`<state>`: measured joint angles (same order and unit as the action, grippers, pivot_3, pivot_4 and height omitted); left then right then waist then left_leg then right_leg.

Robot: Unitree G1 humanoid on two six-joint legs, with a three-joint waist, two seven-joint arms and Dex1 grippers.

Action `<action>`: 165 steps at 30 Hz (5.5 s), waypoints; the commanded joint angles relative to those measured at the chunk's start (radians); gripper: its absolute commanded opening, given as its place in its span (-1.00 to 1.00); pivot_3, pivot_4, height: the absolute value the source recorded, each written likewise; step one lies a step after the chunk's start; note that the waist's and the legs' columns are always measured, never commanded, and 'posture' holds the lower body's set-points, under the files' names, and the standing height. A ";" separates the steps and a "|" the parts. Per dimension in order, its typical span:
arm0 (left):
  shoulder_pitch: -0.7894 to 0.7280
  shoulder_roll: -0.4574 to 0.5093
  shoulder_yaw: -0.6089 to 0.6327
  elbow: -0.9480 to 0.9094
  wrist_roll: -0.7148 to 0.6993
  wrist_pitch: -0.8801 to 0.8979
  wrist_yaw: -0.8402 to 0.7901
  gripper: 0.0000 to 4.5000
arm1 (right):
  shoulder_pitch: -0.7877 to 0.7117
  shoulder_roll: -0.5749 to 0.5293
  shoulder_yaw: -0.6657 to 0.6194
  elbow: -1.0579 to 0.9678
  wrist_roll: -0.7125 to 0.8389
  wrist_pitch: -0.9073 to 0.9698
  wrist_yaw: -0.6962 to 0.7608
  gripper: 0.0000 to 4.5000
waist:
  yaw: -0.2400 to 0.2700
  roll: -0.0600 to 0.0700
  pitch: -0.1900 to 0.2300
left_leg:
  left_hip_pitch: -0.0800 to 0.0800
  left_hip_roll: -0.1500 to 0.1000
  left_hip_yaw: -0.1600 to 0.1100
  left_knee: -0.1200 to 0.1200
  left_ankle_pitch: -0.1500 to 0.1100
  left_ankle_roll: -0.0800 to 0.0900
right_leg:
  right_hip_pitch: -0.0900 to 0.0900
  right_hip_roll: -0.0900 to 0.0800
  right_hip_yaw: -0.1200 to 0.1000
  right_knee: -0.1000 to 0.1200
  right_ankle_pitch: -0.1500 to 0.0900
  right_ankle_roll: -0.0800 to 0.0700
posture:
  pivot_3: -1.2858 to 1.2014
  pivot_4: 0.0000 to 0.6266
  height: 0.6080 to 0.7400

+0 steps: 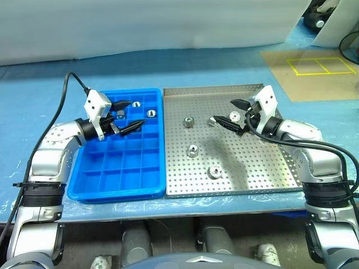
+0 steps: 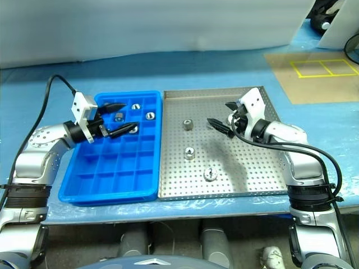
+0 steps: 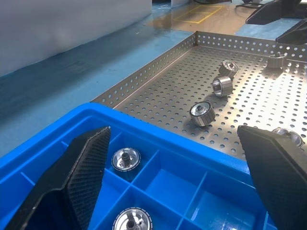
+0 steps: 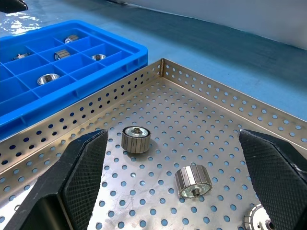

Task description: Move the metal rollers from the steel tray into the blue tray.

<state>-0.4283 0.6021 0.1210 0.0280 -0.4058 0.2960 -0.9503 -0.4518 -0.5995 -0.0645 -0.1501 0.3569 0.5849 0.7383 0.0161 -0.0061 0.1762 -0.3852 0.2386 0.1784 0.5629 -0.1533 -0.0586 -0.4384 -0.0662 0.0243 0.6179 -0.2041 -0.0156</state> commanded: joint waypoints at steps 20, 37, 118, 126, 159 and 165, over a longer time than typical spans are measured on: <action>-0.058 -0.042 -0.011 0.014 0.018 -0.045 0.051 0.98 | -0.083 0.097 0.122 0.033 -0.070 -0.084 -0.030 1.00 | -0.004 0.000 0.000 | 0.000 0.000 0.000 0.000 0.000 -0.001 | -0.001 0.000 0.000 0.001 0.000 0.000 | -0.16 -0.52 1.00; 0.001 -0.019 -0.065 -0.114 -0.034 0.006 -0.057 0.98 | -0.308 0.265 0.233 0.623 -0.227 -0.387 0.021 1.00 | 0.003 0.000 0.000 | -0.002 0.000 0.000 0.001 0.001 -0.001 | -0.001 0.000 -0.001 0.001 0.000 0.000 | -0.08 -0.52 1.00; -0.736 -0.490 -0.340 1.313 0.680 -0.438 0.064 0.30 | 0.357 -0.300 -0.268 -0.599 0.343 0.279 -0.086 1.00 | -0.066 0.002 -0.003 | 0.001 -0.016 -0.001 0.008 -0.013 0.022 | 0.016 -0.011 0.004 -0.018 -0.006 0.017 | -0.48 -0.52 1.00; -0.738 -0.492 -0.306 1.308 0.652 -0.434 0.023 -0.38 | 0.340 -0.300 -0.250 -0.579 0.327 0.266 -0.087 1.00 | -0.079 0.002 -0.003 | 0.000 -0.017 -0.001 0.009 -0.013 0.022 | 0.017 -0.011 0.004 -0.019 -0.006 0.018 | -0.47 -0.52 1.00; -0.101 0.017 -0.006 -0.068 0.118 0.021 -0.286 -0.40 | -0.233 -0.033 0.250 0.007 0.093 -0.077 0.266 1.00 | 0.032 0.002 0.001 | -0.012 -0.011 -0.002 0.000 -0.009 0.015 | 0.001 -0.011 -0.002 -0.012 -0.001 0.006 | 0.01 -0.52 1.00; 0.027 0.104 0.118 -0.204 0.043 0.097 -0.190 -0.40 | -0.324 0.057 0.304 0.140 0.053 -0.145 0.370 1.00 | 0.060 0.002 0.001 | -0.012 -0.006 -0.002 0.001 -0.004 0.007 | 0.001 -0.009 -0.006 -0.007 -0.001 0.005 | 0.11 -0.52 1.00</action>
<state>-0.4210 0.6782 0.1784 -0.1208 -0.3320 0.3822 -1.1731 -0.7381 -0.5633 0.2286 -0.0288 0.4144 0.4778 1.0713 0.0763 -0.0045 0.1768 -0.3969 0.2331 0.1757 0.5639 -0.1566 -0.0528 -0.4379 -0.0750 0.0181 0.6109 -0.2055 -0.0102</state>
